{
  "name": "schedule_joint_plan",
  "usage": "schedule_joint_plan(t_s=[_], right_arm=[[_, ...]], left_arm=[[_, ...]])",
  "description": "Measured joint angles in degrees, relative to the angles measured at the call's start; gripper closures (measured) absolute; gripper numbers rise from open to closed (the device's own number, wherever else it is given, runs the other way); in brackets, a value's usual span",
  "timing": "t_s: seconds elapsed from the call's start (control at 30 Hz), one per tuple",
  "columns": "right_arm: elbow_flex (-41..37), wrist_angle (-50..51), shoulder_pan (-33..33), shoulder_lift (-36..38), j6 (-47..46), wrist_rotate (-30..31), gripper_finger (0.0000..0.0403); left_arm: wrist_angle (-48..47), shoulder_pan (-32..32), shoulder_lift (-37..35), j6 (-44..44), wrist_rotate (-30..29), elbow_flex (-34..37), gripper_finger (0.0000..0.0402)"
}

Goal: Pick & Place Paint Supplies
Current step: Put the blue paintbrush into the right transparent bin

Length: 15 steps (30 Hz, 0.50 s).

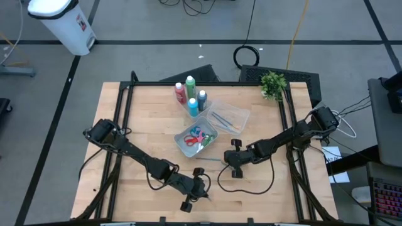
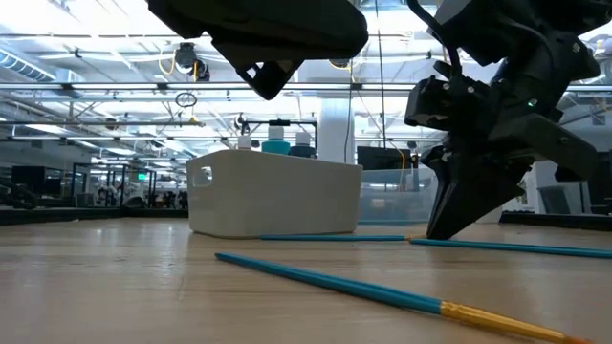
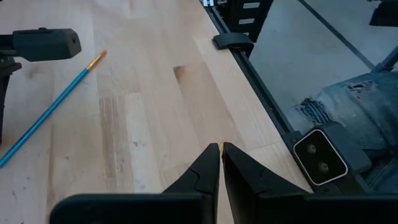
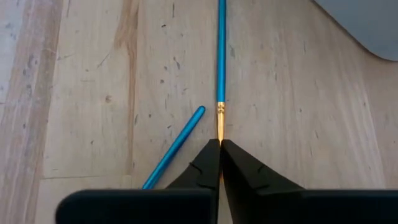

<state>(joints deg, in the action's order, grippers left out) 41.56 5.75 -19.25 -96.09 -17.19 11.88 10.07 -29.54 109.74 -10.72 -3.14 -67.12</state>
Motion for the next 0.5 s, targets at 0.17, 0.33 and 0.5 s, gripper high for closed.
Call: schedule_joint_plan(t_s=[0.17,0.33,0.5], right_arm=[[0.0,-1.8,0.0,2.2,-0.1,-0.1,0.0402],[-0.5,-0.5,0.0,7.2,-0.1,-0.3,0.0402],[-0.2,-2.2,0.0,12.2,-0.1,0.0,0.0403]], left_arm=[[0.0,0.0,0.0,0.0,0.0,0.0,0.0376],[0.0,0.0,0.0,0.0,0.0,0.0,0.0376],[0.1,0.0,0.0,0.0,0.0,0.0,0.0376]])
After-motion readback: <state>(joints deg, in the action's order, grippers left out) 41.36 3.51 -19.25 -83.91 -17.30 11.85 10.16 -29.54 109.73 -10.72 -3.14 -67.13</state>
